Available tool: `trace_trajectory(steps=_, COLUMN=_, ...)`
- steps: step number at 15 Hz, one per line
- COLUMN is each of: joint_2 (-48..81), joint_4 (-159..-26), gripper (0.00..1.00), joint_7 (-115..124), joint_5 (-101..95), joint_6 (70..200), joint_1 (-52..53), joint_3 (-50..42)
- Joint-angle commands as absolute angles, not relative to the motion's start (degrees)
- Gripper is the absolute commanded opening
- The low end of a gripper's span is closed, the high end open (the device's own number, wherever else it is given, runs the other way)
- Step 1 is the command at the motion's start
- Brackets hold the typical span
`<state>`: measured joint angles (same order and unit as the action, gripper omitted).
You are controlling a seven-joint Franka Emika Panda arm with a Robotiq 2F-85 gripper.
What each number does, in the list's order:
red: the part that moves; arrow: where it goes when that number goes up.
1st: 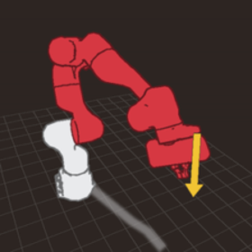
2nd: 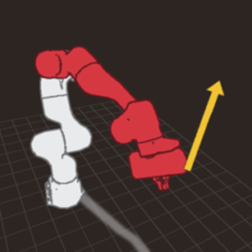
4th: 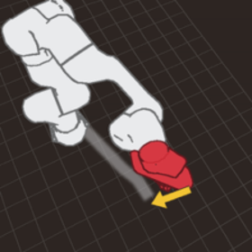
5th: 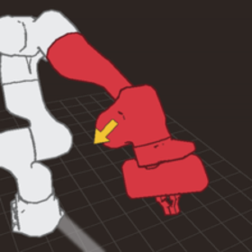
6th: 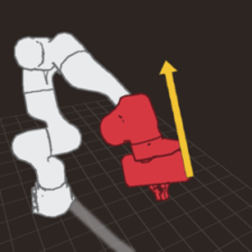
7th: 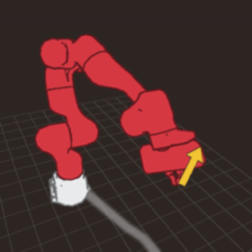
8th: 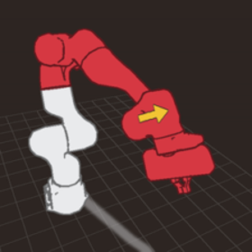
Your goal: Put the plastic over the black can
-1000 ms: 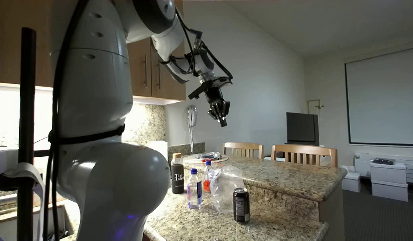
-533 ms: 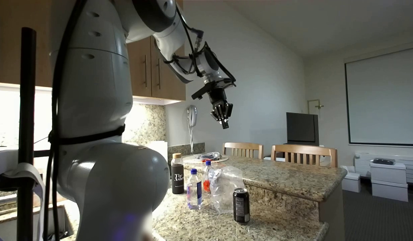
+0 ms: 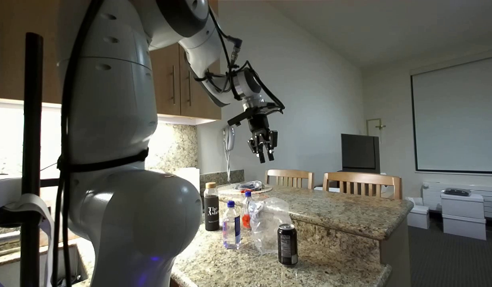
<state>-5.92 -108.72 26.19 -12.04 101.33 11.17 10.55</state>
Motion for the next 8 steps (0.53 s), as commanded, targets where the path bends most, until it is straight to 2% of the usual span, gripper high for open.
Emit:
trace_trajectory(steps=1, joint_2=-8.3, joint_4=-113.6, gripper=0.75, joint_7=22.5, joint_5=-8.8, joint_6=104.5, joint_1=10.2, joint_3=10.2)
trace_trajectory(steps=5, joint_2=-7.7, joint_4=-117.5, gripper=0.98, joint_7=17.9, joint_5=-4.6, joint_6=109.3, joint_1=10.7, joint_3=10.0)
trace_trajectory(steps=8, joint_2=-7.9, joint_4=-120.4, gripper=1.00, joint_7=12.4, joint_5=-0.5, joint_6=112.3, joint_1=11.1, joint_3=10.1)
